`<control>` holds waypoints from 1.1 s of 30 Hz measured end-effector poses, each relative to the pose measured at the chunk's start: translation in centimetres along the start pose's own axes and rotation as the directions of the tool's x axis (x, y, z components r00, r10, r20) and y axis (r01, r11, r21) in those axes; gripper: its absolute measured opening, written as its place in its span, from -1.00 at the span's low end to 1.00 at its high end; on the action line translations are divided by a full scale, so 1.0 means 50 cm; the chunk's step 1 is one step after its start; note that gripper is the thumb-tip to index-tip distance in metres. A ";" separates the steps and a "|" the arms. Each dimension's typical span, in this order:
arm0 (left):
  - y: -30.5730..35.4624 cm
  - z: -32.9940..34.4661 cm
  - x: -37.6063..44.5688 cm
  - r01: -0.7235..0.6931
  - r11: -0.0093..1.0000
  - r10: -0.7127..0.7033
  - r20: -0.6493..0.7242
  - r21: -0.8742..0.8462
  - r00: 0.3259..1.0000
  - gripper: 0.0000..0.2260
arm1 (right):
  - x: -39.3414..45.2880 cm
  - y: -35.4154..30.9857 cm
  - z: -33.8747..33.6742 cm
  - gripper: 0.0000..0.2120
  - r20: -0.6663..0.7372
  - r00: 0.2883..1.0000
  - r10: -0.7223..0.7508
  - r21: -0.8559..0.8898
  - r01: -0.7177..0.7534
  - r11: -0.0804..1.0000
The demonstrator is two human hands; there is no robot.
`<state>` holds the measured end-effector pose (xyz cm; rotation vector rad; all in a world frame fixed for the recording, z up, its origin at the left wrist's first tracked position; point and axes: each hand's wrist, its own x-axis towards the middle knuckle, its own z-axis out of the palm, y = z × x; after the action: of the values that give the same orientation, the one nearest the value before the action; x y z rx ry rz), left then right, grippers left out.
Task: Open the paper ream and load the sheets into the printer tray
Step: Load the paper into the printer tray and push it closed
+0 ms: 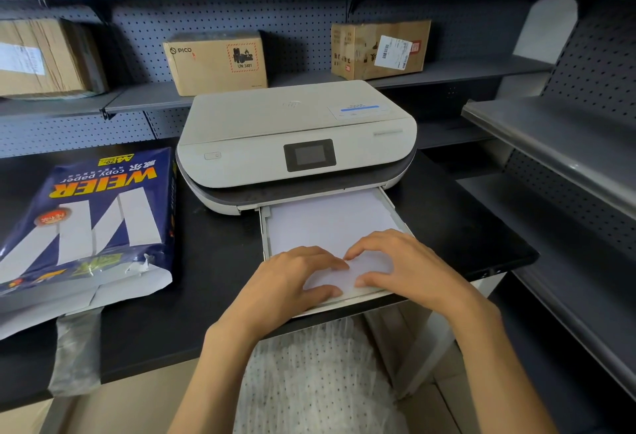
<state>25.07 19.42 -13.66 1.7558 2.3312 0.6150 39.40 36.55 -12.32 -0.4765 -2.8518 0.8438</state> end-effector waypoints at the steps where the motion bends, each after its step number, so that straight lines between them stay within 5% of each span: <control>1: -0.001 -0.003 -0.002 0.022 0.998 -0.021 0.018 -0.061 1.000 -0.68 | 0.001 0.006 0.001 -0.73 -0.024 1.000 0.010 0.036 -0.009 0.999; 4: -0.013 -0.014 -0.010 0.091 0.946 -0.079 0.051 -0.310 0.996 -0.66 | 0.007 0.032 0.003 -0.68 -0.182 0.979 0.089 0.080 -0.076 0.994; 7: -0.038 -0.018 -0.015 0.124 0.914 -0.194 -0.148 -0.386 0.970 -0.65 | 0.017 0.055 -0.007 -0.55 -0.274 0.930 0.243 0.142 -0.211 0.967; 10: -0.069 -0.014 -0.016 0.239 0.845 -0.413 -0.301 -0.478 0.860 -0.47 | 0.029 0.070 -0.019 -0.52 -0.243 0.902 0.357 0.243 -0.300 0.923; 17: -0.079 -0.010 -0.010 0.314 0.556 -0.629 -0.143 -0.770 0.764 -0.32 | 0.069 0.081 -0.034 -0.59 -0.231 0.893 0.385 0.325 -0.302 0.896; 27: -0.069 -0.034 -0.020 0.415 0.682 -0.669 -0.287 -0.602 0.686 -0.56 | 0.080 0.091 -0.036 -0.68 -0.366 0.847 0.386 0.268 -0.301 0.915; 33: -0.068 -0.044 -0.018 0.442 0.700 -0.668 -0.295 -0.561 0.683 -0.60 | 0.093 0.092 -0.055 -0.66 -0.311 0.857 0.411 0.219 -0.356 0.908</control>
<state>21.56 17.29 -13.19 0.6259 2.5408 1.4415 36.82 43.15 -12.39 -1.0839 -2.3737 0.9180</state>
